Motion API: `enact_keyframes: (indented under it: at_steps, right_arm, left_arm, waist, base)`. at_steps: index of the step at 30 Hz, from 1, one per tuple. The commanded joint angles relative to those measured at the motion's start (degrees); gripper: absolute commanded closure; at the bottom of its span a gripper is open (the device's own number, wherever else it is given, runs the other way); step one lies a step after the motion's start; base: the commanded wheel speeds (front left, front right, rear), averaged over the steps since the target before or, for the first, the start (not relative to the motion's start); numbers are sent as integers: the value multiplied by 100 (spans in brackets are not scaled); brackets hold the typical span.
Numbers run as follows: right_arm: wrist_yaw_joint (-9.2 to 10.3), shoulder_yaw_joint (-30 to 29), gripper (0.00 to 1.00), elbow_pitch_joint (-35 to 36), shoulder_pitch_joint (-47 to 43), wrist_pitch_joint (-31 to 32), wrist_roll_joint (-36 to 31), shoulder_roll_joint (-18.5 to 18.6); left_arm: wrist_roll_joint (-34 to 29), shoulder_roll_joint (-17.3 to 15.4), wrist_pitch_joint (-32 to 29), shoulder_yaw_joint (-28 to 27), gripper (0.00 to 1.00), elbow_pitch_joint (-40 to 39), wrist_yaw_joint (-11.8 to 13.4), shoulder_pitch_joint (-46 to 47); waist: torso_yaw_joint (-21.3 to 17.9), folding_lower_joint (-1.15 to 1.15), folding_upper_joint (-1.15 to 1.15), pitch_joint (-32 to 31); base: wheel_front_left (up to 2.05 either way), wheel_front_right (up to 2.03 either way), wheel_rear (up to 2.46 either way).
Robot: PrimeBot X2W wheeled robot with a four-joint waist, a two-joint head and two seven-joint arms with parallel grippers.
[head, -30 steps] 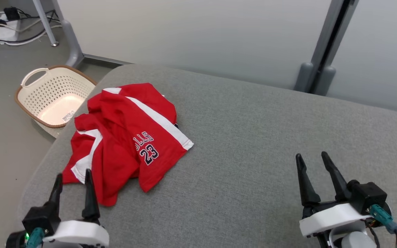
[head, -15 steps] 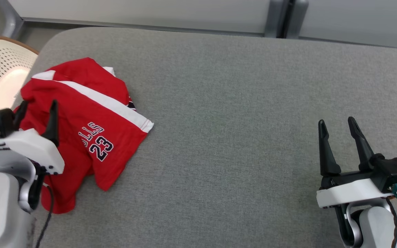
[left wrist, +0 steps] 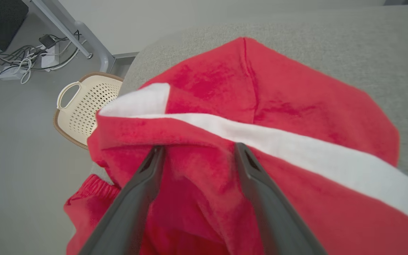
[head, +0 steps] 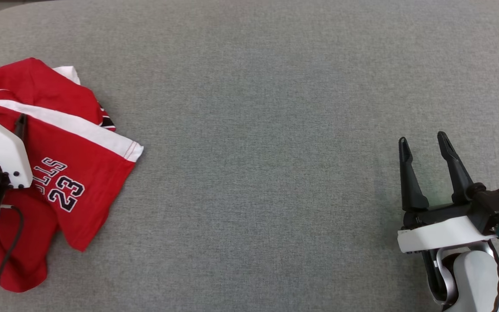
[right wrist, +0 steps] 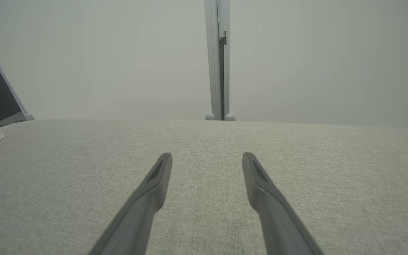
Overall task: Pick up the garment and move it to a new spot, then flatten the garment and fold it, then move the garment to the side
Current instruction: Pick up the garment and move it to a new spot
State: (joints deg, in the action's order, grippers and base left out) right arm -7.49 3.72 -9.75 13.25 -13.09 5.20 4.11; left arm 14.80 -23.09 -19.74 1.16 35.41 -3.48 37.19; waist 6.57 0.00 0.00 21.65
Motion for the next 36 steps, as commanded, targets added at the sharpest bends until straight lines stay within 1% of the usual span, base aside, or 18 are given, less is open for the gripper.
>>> enact_keyframes:
  at_steps: [1,2,3,4,8,12,15,19,24,27,28,32,36]
  right_arm:
    - [0,-1,0,33,77,-9,-40,17]
    - [0,7,0,36,80,-10,-44,11]
    - [0,17,0,35,84,-11,-44,3]
    - [0,31,0,29,91,-11,-38,-5]
    - [0,92,0,-38,116,-36,-15,-34]
    - [0,110,0,-154,100,-64,23,-58]
    - [0,123,0,-254,34,-114,73,-80]
    - [0,160,0,-400,-35,-154,144,-101]
    - [0,215,0,-570,-120,-191,295,-117]
    - [0,278,0,-661,-144,-210,445,-118]
    - [0,278,0,-661,-144,-210,445,-118]
    - [0,342,0,-751,-179,-219,576,-119]
    - [0,378,0,-722,-215,-220,663,-115]
  left_arm:
    - [-55,-56,-16,23,0,58,32,104]
    - [-68,-78,-18,41,0,135,58,126]
    - [-71,-85,-38,46,54,214,58,153]
    - [-78,-95,-27,55,100,270,67,186]
    - [-72,-99,256,42,100,332,114,213]
    - [-30,-47,692,15,100,161,137,124]
    - [37,-1,947,-13,100,-108,127,11]
    - [137,49,1158,-29,100,-675,51,-183]
    - [262,165,1040,0,100,-1678,94,-387]
    - [391,334,923,130,100,-2392,-2,-502]
    - [391,334,923,130,100,-2392,-2,-502]
    - [362,489,684,333,100,-3196,87,-630]
    - [401,711,538,561,100,-3727,132,-682]
  waist:
    - [-42,0,0,38]
    - [-55,0,0,45]
    - [-68,0,0,49]
    - [-80,0,0,48]
    - [-127,0,0,-25]
    - [-149,0,0,-223]
    - [-153,0,0,-447]
    - [-155,0,0,-785]
    - [-173,0,0,-1204]
    - [-206,0,0,-1429]
    - [-206,0,0,-1429]
    - [-270,0,0,-1645]
    - [-386,0,0,-1774]
  base:
    - [0,0,0]
    - [0,0,0]
    - [0,0,0]
    - [0,0,0]
    - [0,0,0]
    - [0,0,0]
    - [0,0,0]
    - [0,0,0]
    - [0,0,0]
    - [0,0,0]
    - [0,0,0]
    - [0,0,0]
    - [0,0,0]
